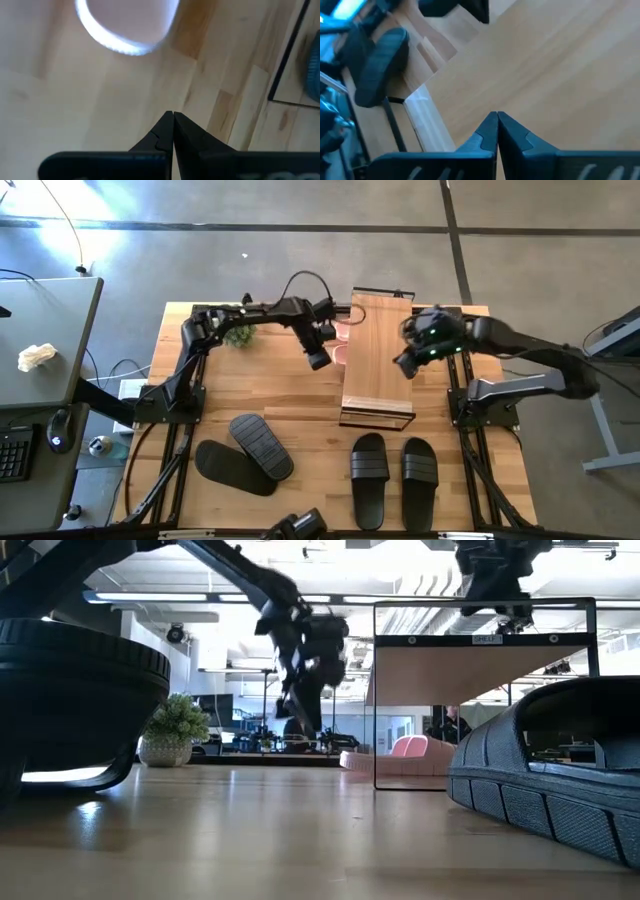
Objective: Pick and place slides into the shelf
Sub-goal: Adjust the shelf
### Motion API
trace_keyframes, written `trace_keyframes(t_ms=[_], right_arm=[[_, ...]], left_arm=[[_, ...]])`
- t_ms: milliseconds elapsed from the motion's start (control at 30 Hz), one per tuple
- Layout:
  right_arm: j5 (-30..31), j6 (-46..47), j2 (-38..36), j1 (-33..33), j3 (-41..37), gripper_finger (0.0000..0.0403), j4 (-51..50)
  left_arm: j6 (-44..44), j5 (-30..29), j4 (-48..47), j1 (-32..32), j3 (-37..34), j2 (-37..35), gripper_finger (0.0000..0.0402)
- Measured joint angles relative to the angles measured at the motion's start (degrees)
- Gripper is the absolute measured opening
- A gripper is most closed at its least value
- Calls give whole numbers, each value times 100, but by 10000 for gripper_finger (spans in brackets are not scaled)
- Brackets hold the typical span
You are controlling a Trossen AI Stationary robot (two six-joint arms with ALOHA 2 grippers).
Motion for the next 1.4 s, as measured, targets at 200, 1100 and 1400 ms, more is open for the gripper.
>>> trace_keyframes(t_ms=[200,1100,1400], right_arm=[[332,211,550,487,0,0,367],[508,521,1579,2052,-2,0,282],[450,874,1584,2397,-2,0,329]], left_arm=[[-769,326,1247,-177,-732,1,0],[-2441,-1100,2671,-699,-806,2,0],[-2291,-994,2350,-508,-802,-144,0]])
